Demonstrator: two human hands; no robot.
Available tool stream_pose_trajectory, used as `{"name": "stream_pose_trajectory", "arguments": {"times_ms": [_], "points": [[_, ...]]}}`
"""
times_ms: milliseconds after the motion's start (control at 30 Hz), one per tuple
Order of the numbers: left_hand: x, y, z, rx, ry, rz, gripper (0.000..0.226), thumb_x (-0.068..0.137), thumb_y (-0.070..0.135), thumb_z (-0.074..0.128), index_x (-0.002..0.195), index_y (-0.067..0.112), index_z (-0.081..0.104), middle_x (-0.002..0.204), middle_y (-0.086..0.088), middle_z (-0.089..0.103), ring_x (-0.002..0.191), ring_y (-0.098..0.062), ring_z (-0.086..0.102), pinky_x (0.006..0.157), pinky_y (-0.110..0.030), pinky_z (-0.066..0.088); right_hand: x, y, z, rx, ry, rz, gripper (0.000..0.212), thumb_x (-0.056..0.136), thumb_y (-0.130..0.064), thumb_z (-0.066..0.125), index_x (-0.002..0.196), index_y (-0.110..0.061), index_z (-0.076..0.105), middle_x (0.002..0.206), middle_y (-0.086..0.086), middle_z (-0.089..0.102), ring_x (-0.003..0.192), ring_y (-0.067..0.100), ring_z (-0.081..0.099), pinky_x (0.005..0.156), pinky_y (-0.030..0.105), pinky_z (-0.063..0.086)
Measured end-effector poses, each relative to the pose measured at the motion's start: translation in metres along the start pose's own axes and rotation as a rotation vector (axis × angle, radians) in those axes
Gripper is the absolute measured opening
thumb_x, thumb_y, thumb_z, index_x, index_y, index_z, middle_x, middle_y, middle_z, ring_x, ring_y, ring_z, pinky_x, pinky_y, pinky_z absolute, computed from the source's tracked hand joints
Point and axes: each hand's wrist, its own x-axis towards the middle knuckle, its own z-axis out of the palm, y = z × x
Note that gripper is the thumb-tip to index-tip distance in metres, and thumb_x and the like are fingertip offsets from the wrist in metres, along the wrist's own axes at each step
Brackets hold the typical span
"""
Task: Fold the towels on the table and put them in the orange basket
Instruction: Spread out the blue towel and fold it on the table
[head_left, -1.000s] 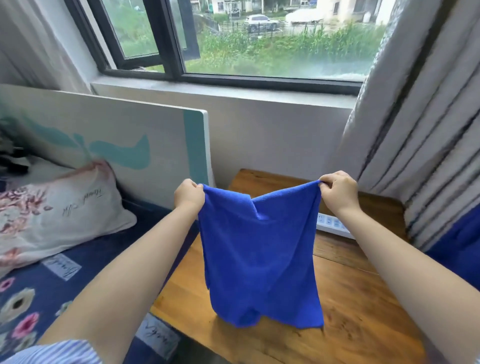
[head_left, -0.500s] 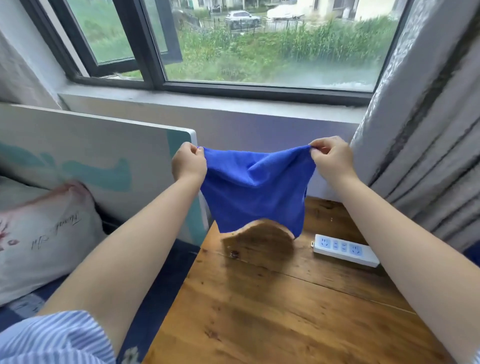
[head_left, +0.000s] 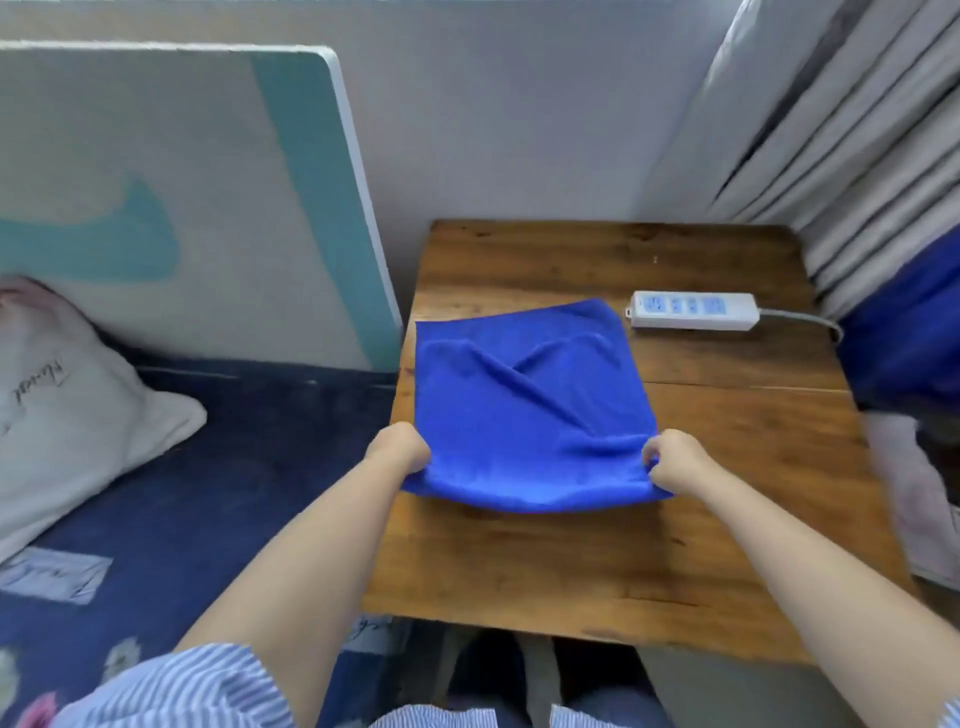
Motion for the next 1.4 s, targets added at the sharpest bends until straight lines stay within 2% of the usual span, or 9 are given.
{"name": "stream_pose_trajectory", "arguments": {"times_ms": [233,367,467,567,733,833,967,1167,1400], "points": [[0.006,-0.026,0.041,0.428,-0.403,0.126,0.032,0.084,0.002,0.040,0.055,0.015,0.036,0.058,-0.003,0.039,0.055,-0.019,0.041,0.042,-0.021,0.028,-0.013,0.000,0.049,-0.132,-0.184,0.013,0.032,0.081,0.003,0.042,0.100,-0.005,0.067,0.111,0.012,0.065,0.106,0.024,0.058,0.081,0.023,0.043],[0.007,-0.031,0.054,0.510,-0.560,0.080,0.028,0.088,0.004,0.044,0.061,0.010,0.041,0.060,-0.004,0.043,0.061,-0.018,0.044,0.054,-0.024,0.036,-0.016,0.001,0.064,-0.248,-0.380,-0.021,0.032,0.084,0.001,0.041,0.105,-0.003,0.065,0.112,0.014,0.065,0.106,0.027,0.058,0.082,0.027,0.046],[0.007,-0.029,0.056,0.503,-0.657,0.038,0.010,0.095,0.018,0.047,0.093,0.008,0.050,0.067,-0.001,0.050,0.069,-0.018,0.051,0.068,-0.025,0.042,-0.012,-0.003,0.062,-0.381,-0.544,-0.029,0.019,0.085,-0.003,0.039,0.087,-0.005,0.057,0.086,0.017,0.055,0.073,0.031,0.055,0.069,0.034,0.049],[0.016,-0.020,0.047,0.424,-0.483,0.042,0.017,0.095,0.025,0.045,0.097,0.010,0.053,0.081,0.003,0.056,0.086,-0.024,0.058,0.077,-0.029,0.045,0.005,-0.012,0.043,-0.434,-0.508,-0.038,0.024,0.089,-0.007,0.036,0.067,-0.007,0.046,0.072,0.011,0.045,0.068,0.024,0.044,0.061,0.029,0.044],[0.048,0.010,0.016,0.285,-0.024,0.079,0.028,0.091,0.009,0.039,0.064,0.015,0.033,0.066,0.003,0.037,0.058,-0.013,0.036,0.046,-0.023,0.026,0.054,-0.021,0.010,-0.118,-0.180,-0.062,0.023,0.086,-0.005,0.036,0.082,-0.006,0.058,0.089,0.010,0.058,0.082,0.026,0.050,0.058,0.027,0.036],[0.068,0.033,-0.001,0.252,0.074,0.118,0.012,0.091,0.006,0.037,0.081,0.011,0.043,0.074,0.000,0.044,0.067,-0.018,0.045,0.047,-0.024,0.029,0.086,-0.034,-0.008,-0.062,0.012,-0.139,0.024,0.086,-0.002,0.034,0.067,-0.007,0.048,0.079,0.010,0.048,0.080,0.029,0.048,0.056,0.031,0.034],[0.092,0.056,-0.013,0.185,0.156,0.140,0.027,0.088,0.000,0.037,0.113,0.005,0.045,0.114,-0.009,0.054,0.103,-0.026,0.054,0.066,-0.031,0.041,0.124,-0.044,-0.016,-0.027,0.130,-0.242,0.026,0.090,-0.004,0.036,0.106,-0.005,0.057,0.111,0.011,0.054,0.112,0.029,0.045,0.084,0.036,0.043],[0.133,0.067,-0.019,0.179,0.211,0.132,0.026,0.086,-0.002,0.040,0.109,0.008,0.047,0.117,-0.007,0.052,0.109,-0.025,0.048,0.072,-0.031,0.038,0.165,-0.045,-0.019,-0.238,0.060,-0.237,0.035,0.089,-0.012,0.042,0.124,-0.013,0.045,0.123,0.005,0.053,0.117,0.026,0.043,0.091,0.035,0.038],[0.157,0.052,-0.016,0.335,0.107,0.241,0.026,0.093,0.021,0.042,0.116,0.011,0.050,0.116,-0.007,0.055,0.113,-0.026,0.045,0.085,-0.033,0.040,0.177,-0.028,-0.038,-0.084,-0.183,-0.281,0.010,0.080,-0.009,0.051,0.084,-0.004,0.058,0.088,0.009,0.058,0.090,0.023,0.050,0.073,0.031,0.039]]}}
